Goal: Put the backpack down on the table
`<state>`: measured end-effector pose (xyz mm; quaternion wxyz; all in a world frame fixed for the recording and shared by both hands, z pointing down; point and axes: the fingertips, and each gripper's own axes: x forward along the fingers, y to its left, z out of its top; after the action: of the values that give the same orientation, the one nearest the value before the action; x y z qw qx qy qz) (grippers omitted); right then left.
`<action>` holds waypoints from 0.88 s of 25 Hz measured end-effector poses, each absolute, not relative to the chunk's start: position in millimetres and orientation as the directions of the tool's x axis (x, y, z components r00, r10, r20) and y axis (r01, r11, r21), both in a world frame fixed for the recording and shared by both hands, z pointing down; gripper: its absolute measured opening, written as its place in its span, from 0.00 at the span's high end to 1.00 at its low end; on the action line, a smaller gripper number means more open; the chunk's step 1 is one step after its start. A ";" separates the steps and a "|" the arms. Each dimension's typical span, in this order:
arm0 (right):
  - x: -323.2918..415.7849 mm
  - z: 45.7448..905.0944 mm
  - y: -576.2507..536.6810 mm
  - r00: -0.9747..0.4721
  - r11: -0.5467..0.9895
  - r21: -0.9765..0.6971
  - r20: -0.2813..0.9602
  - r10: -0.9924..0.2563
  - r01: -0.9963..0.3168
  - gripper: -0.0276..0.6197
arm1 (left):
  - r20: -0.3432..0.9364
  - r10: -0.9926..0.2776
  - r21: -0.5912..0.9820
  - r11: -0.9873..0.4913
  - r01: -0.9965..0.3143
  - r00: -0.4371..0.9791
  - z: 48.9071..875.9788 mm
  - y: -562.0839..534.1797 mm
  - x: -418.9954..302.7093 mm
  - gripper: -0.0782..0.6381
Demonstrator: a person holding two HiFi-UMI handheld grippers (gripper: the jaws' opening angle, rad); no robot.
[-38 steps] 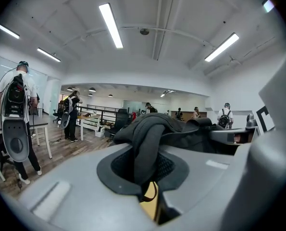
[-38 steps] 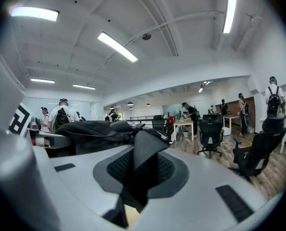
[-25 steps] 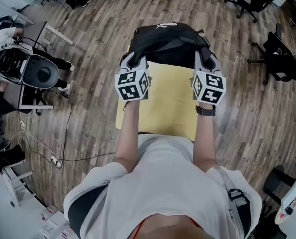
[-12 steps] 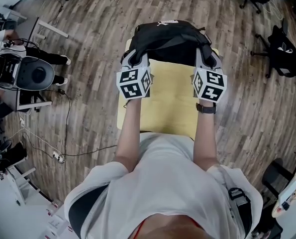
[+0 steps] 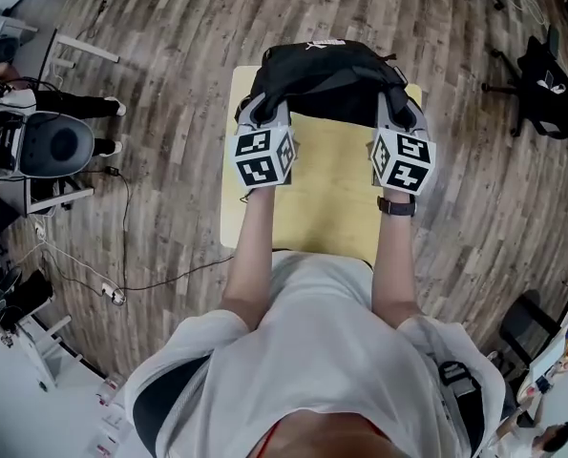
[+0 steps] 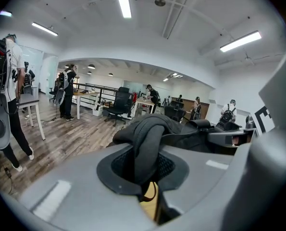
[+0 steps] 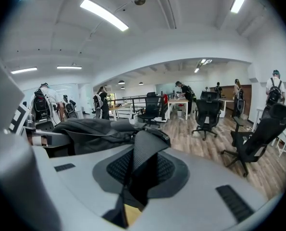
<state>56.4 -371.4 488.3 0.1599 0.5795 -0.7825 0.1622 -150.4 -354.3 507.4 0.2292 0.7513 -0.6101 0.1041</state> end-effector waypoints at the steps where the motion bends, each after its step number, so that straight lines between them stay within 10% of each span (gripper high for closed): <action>1: 56.8 491.8 -372.7 -0.275 0.274 -0.069 0.446 -0.852 -0.959 0.85 | 0.443 -0.865 0.222 -0.149 -0.963 0.236 512.0 -355.5 -149.8 0.84; 22: 59.9 568.3 -396.4 -0.248 0.239 -0.093 0.569 -0.784 -0.967 0.85 | 0.546 -0.800 0.248 -0.128 -0.960 0.248 587.6 -382.5 -139.9 0.84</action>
<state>59.9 -396.4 568.3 0.2083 0.5766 -0.7590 0.2194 -139.9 -382.5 587.6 0.2827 0.7376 -0.5968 0.1412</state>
